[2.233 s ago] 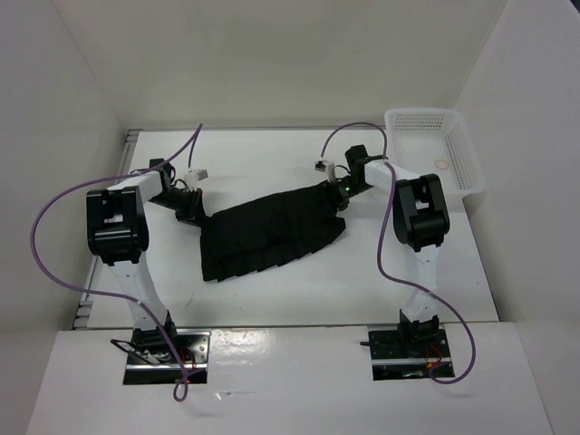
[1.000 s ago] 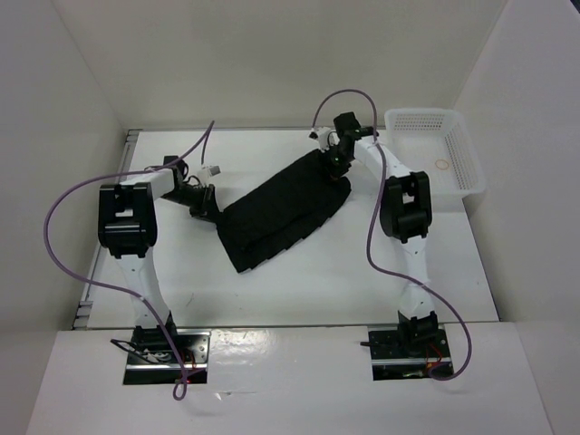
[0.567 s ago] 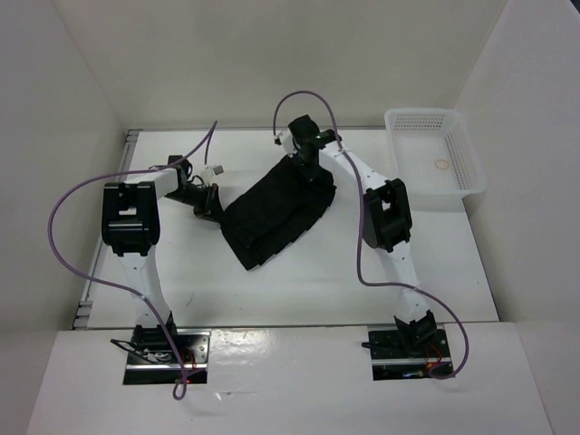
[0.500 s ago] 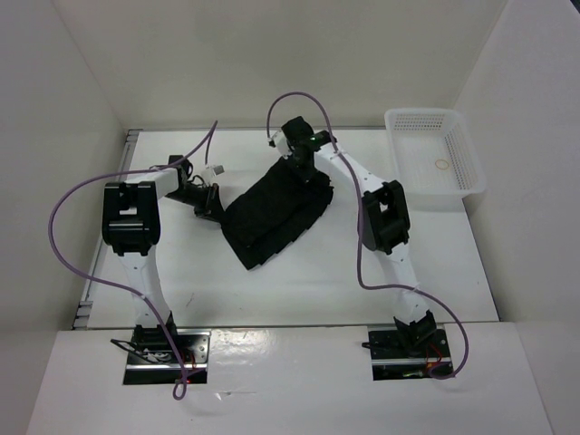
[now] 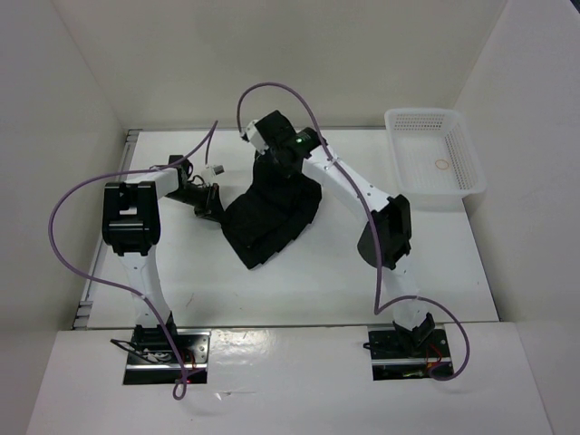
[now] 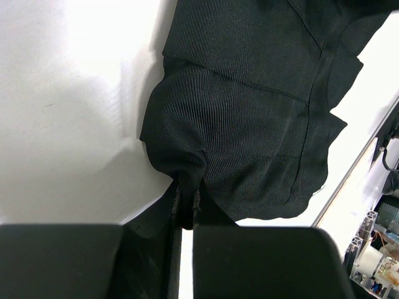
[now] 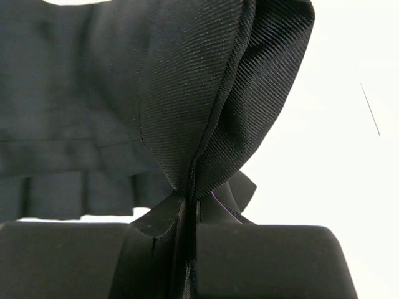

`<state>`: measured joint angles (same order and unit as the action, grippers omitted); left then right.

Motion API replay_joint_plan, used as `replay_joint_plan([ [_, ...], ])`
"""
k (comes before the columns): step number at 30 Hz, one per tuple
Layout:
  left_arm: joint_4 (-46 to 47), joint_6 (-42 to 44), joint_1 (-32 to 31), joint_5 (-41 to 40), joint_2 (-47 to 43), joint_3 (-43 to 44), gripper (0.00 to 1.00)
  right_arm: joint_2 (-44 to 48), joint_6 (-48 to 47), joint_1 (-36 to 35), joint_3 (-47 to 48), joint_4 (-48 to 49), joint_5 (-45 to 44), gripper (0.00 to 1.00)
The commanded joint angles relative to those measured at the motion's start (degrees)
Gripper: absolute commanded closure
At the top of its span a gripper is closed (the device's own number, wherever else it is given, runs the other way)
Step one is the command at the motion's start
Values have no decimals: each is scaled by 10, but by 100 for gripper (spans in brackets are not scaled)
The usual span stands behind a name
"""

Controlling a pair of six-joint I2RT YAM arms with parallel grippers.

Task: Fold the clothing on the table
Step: Fold the skirt

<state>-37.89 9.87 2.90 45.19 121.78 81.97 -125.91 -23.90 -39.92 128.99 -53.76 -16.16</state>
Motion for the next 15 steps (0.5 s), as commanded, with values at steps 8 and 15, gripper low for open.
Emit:
replay_joint_plan([
  [8,4,-3,-4,8,0,8,100,-43,46,-119,32,-37,-7,100],
  [15,4,-3,-4,8,-10,8,100,-107,69,-139,59,-51,10,100],
])
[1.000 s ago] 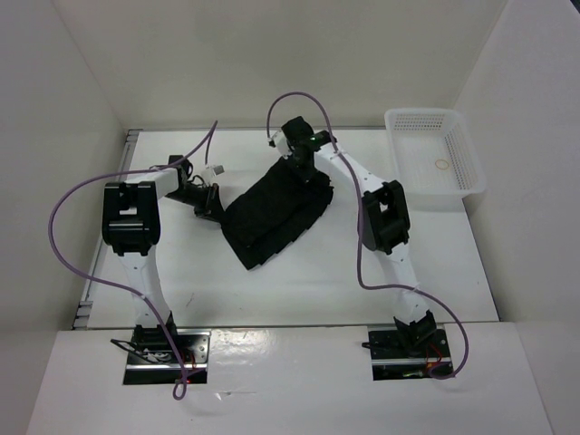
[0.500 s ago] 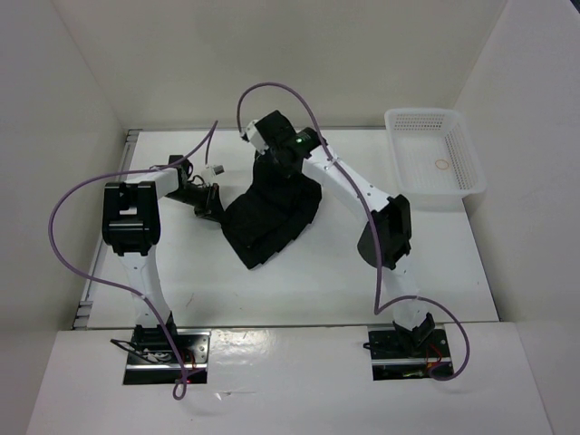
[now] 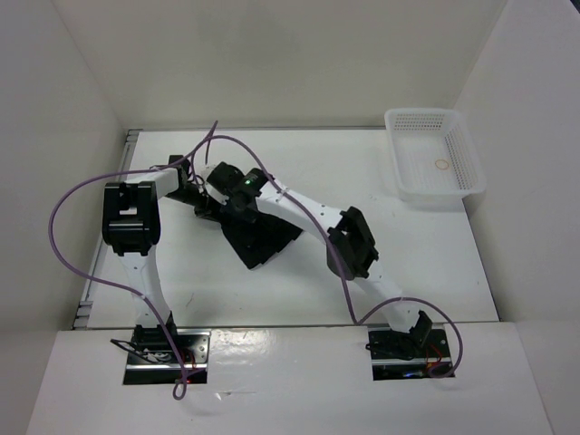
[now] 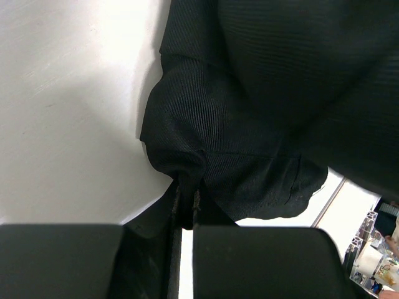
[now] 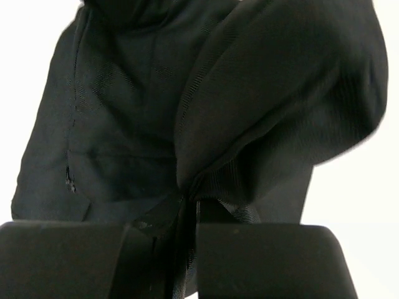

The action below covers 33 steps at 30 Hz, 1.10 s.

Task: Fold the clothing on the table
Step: Fold the skirt

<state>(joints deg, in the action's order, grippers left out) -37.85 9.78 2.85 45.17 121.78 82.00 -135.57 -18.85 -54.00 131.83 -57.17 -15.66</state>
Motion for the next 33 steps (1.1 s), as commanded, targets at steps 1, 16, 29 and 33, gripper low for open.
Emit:
replay_joint_plan([
  [1,3,-2,-4,8,-10,8,100,-21,24,2,31,-17,5,100],
  [16,3,-2,-4,3,-15,3,100,24,-21,79,-2,46,-132,100],
  [29,-2,-2,-4,3,-15,3,100,46,-74,158,-94,168,-256,100],
  [33,-2,-2,-4,3,-15,3,100,33,-67,152,-75,152,-256,100],
])
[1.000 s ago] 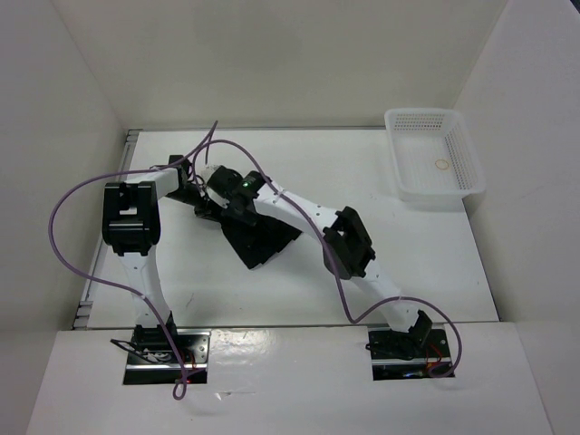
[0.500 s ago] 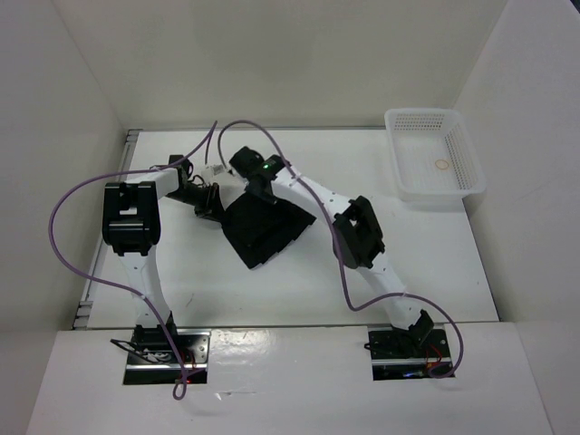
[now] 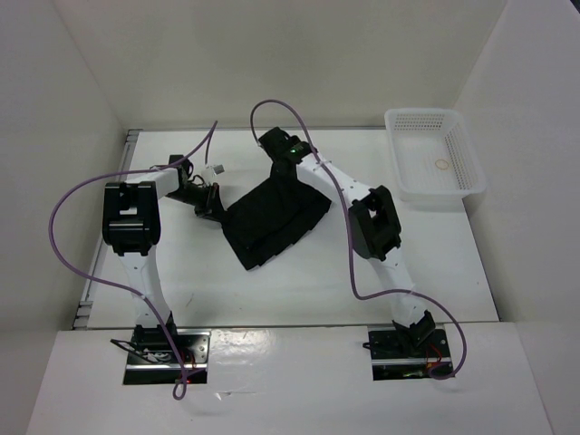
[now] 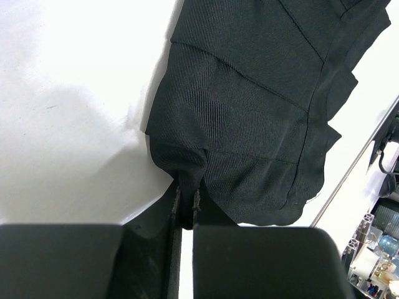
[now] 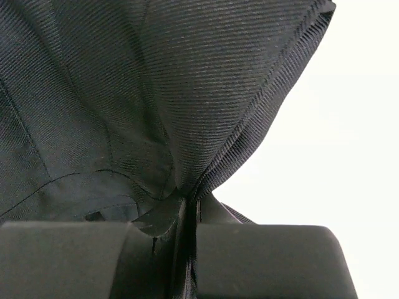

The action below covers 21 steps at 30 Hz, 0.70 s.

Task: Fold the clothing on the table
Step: Fold the skirt

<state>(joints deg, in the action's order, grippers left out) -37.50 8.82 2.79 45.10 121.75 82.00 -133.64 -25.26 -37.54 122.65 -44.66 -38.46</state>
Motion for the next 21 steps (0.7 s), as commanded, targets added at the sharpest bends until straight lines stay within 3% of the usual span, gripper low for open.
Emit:
replay_joint_plan([
  [1,-6,8,-3,3,-15,3,100,14,-3,-12,23,21,-28,100],
  [10,-6,8,-3,3,-10,3,100,63,2,-95,22,-19,-15,100],
  [21,-6,8,-3,3,-15,3,100,28,54,-173,18,-70,15,100],
])
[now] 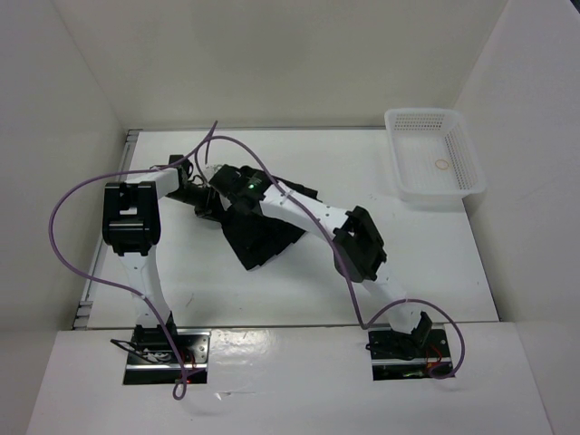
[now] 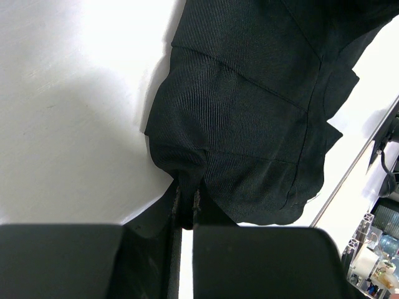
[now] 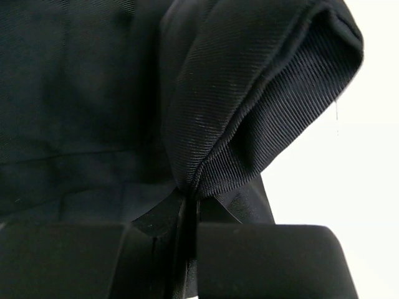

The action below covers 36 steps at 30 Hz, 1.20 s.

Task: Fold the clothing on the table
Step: Fold the skirt

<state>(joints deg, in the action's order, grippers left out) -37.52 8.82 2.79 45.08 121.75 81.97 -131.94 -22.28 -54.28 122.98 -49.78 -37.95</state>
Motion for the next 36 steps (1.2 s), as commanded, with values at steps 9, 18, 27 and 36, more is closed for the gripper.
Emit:
replay_joint_plan([
  [9,-5,8,-3,4,-20,3,100,-38,44,-49,44,-50,56,100],
  [18,-5,8,-3,4,-20,3,100,-78,60,-72,86,-66,79,100],
  [27,-5,8,-3,4,-20,3,99,-95,77,-77,140,-90,128,72],
  [36,-11,8,-3,-2,-20,3,99,-73,75,-82,188,-131,291,65],
])
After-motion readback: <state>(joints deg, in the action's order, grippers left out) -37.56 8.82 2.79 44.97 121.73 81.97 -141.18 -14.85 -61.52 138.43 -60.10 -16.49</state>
